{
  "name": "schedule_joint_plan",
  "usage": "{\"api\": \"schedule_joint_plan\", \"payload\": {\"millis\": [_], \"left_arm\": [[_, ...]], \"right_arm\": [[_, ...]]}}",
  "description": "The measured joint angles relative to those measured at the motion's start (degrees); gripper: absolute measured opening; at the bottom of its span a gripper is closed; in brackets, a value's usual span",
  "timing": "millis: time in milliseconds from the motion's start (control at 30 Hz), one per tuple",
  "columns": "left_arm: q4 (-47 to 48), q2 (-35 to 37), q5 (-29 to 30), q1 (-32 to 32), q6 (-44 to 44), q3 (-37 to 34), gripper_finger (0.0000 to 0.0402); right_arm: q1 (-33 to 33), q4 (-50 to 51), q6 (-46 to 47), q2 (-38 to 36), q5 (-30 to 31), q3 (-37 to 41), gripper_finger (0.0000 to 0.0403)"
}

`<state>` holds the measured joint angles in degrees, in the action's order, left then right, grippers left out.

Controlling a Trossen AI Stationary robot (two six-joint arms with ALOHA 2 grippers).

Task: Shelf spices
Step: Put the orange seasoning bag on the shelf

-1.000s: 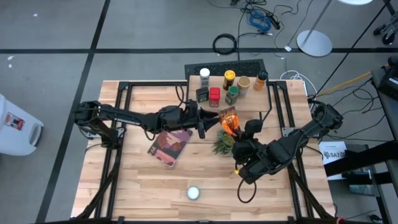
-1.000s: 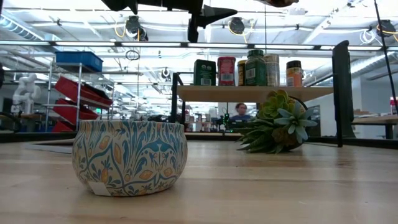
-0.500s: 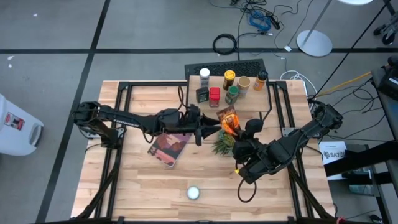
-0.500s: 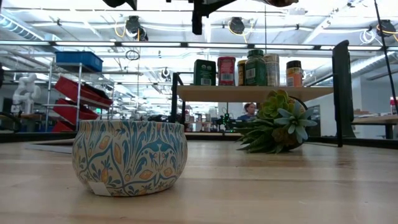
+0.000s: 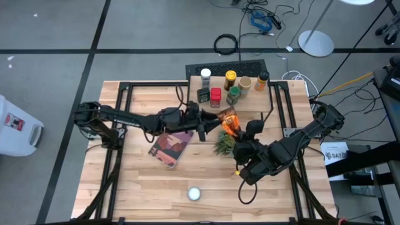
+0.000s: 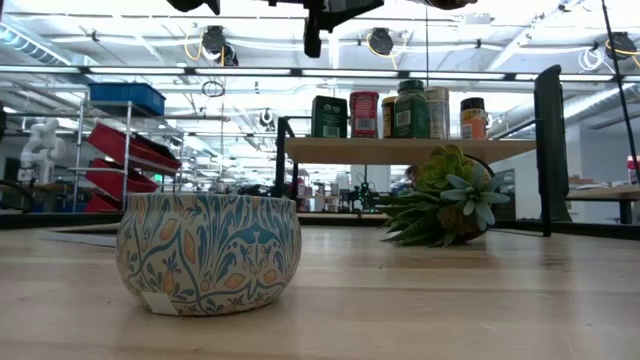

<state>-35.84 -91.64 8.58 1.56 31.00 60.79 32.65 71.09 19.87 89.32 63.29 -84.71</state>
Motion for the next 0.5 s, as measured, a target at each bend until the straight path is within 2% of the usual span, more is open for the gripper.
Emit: {"api": "schedule_joint_plan", "payload": {"millis": [333, 400, 500], "left_arm": [[6.0, -1.0, 0.5, 0.0, -5.9, 5.0, 0.0183], [9.7, -1.1, 0.6, 0.0, -7.1, 6.1, 0.0159], [9.6, -1.1, 1.2, 0.0, -9.6, 6.4, 0.0097]], "right_arm": [[-1.5, -5.4, -5.9, 0.0, 0.0, 0.0, 0.0061], [-1.7, -5.5, -6.1, 0.0, 0.0, 0.0, 0.0061], [-1.8, -5.5, -6.2, 0.0, 0.0, 0.0, 0.0061]]}}
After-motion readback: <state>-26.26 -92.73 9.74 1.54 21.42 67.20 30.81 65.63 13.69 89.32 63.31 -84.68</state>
